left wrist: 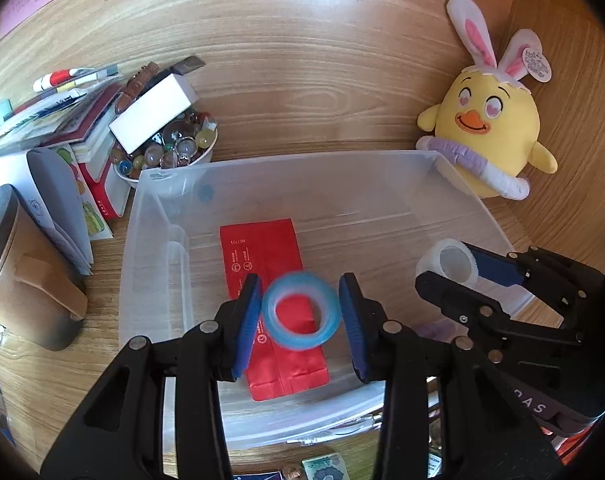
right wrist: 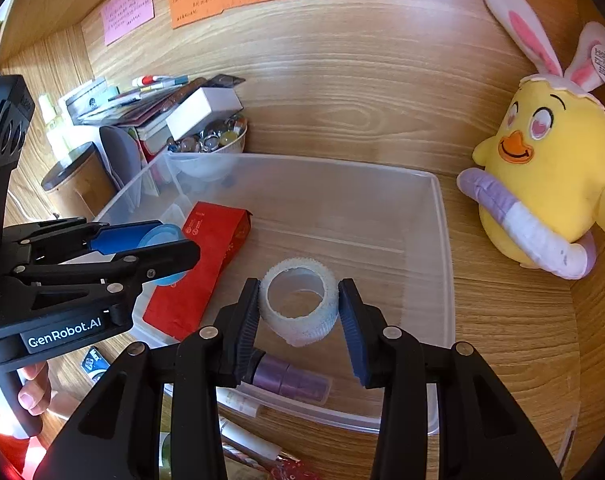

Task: Organize objects
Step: 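Carry both tape rolls into the clear box and open both tools, then withdraw both tools back toward the remaining items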

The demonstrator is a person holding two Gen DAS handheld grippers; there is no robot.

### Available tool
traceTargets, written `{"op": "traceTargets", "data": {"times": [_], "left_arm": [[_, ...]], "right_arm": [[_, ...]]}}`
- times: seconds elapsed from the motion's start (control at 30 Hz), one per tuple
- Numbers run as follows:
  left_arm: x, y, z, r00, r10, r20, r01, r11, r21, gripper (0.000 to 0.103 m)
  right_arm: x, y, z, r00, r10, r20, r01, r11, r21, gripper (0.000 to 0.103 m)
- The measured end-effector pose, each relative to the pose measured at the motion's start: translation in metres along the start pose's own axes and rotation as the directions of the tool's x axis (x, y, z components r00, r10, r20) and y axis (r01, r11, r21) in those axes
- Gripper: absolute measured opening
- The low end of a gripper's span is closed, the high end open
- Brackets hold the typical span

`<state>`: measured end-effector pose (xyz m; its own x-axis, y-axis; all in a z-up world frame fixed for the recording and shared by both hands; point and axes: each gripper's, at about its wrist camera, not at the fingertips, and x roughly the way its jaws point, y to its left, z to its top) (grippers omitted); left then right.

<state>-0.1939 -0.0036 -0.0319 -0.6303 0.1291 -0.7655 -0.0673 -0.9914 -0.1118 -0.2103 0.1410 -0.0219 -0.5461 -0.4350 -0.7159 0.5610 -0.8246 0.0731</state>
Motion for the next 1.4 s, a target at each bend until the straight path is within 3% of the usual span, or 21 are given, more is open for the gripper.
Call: {"op": "traceTargets", "data": {"times": [0.3, 0.5, 0.63, 0.77, 1.17, 1.4], "left_arm": [[-0.019, 0.004, 0.001, 0.998, 0.02, 0.056, -0.02, 1.0, 0.001, 0.057], [-0.042, 0.004, -0.002, 0.994, 0.036, 0.104, -0.037, 0.999, 0.008, 0.071], [-0.061, 0.005, -0.008, 0.988, 0.05, 0.147, -0.051, 0.999, 0.003, 0.09], [-0.08, 0.003, -0.018, 0.98, 0.063, 0.187, -0.068, 0.998, 0.019, 0.097], [-0.097, 0.02, -0.07, 0.988, 0.058, 0.14, -0.06, 0.998, 0.014, 0.098], [-0.095, 0.04, -0.115, 0.989, 0.114, 0.09, -0.113, 0.993, -0.012, 0.098]], "right_arm": [[-0.001, 0.002, -0.001, 1.0, -0.014, -0.013, 0.014, 1.0, -0.005, 0.037], [-0.013, 0.003, -0.001, 1.0, -0.018, 0.009, 0.018, 1.0, -0.004, 0.054], [-0.031, 0.005, -0.003, 0.998, -0.038, 0.044, 0.038, 0.999, -0.014, 0.059], [-0.05, 0.006, -0.011, 0.995, -0.062, 0.078, 0.063, 0.998, -0.021, 0.07], [-0.078, 0.012, -0.058, 0.995, -0.073, 0.069, 0.072, 0.997, 0.021, 0.076], [-0.078, 0.021, -0.093, 0.995, -0.095, 0.018, 0.094, 0.994, 0.047, 0.076]]}}
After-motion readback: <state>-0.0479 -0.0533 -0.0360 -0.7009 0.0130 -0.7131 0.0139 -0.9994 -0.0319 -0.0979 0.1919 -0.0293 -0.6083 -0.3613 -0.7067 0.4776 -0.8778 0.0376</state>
